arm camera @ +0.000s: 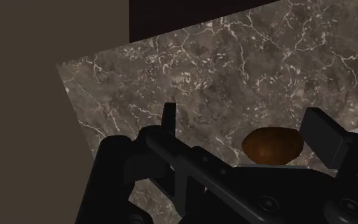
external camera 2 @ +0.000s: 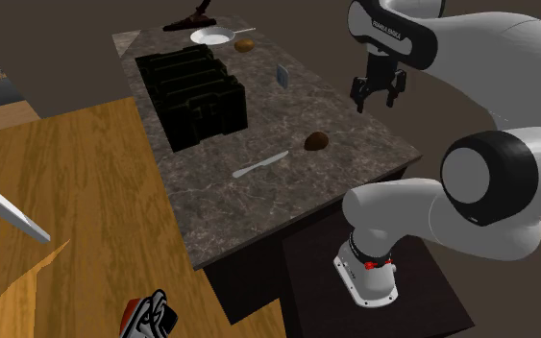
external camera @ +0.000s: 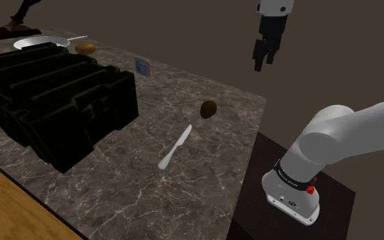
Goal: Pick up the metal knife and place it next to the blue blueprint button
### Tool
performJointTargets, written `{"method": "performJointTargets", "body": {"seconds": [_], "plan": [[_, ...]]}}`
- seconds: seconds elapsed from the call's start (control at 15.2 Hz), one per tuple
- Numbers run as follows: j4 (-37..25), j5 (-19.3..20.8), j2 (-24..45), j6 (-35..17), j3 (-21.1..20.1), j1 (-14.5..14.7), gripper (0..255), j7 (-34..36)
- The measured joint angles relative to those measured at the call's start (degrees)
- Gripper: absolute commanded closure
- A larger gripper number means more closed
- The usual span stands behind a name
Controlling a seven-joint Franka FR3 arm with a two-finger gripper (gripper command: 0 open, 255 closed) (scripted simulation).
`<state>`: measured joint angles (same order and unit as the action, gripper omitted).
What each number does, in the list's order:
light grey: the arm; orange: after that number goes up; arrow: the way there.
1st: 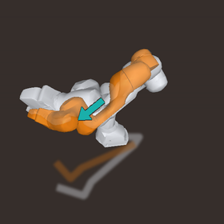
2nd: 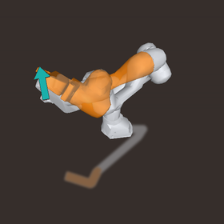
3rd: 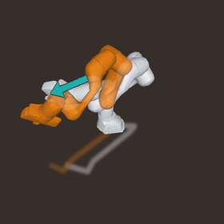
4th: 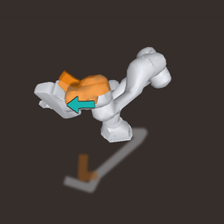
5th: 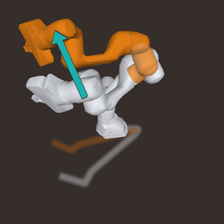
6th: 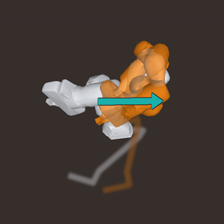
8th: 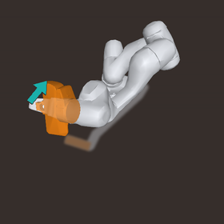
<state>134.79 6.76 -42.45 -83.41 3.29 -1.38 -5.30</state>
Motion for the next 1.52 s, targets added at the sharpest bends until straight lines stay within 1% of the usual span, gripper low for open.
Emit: {"method": "performJointTargets", "body": {"seconds": [0.13,0.26,0.4,0.66,1.12,1.25,1.45,1.52], "plan": [[0.96,-0.63,-0.80,-0.30,-0.50,-0.13,0,1.26],[3.85,-2.77,-3.02,-1.52,-2.14,-0.57,0,5.64],[7.17,-5.54,-6.12,-2.51,-4.30,-1.00,0,10.92],[14.49,-11.99,-11.41,-6.65,-9.51,-1.46,0,22.08],[21.96,-24.96,-14.66,-16.09,-21.34,-0.80,0,42.09],[23.24,-28.55,-14.48,-19.29,-24.98,-0.68,0,47.57],[24.42,-34.49,-12.80,-25.15,-31.89,-0.31,0,56.47],[24.15,-36.11,-11.32,-27.41,-34.12,-0.81,0,59.14]]}}
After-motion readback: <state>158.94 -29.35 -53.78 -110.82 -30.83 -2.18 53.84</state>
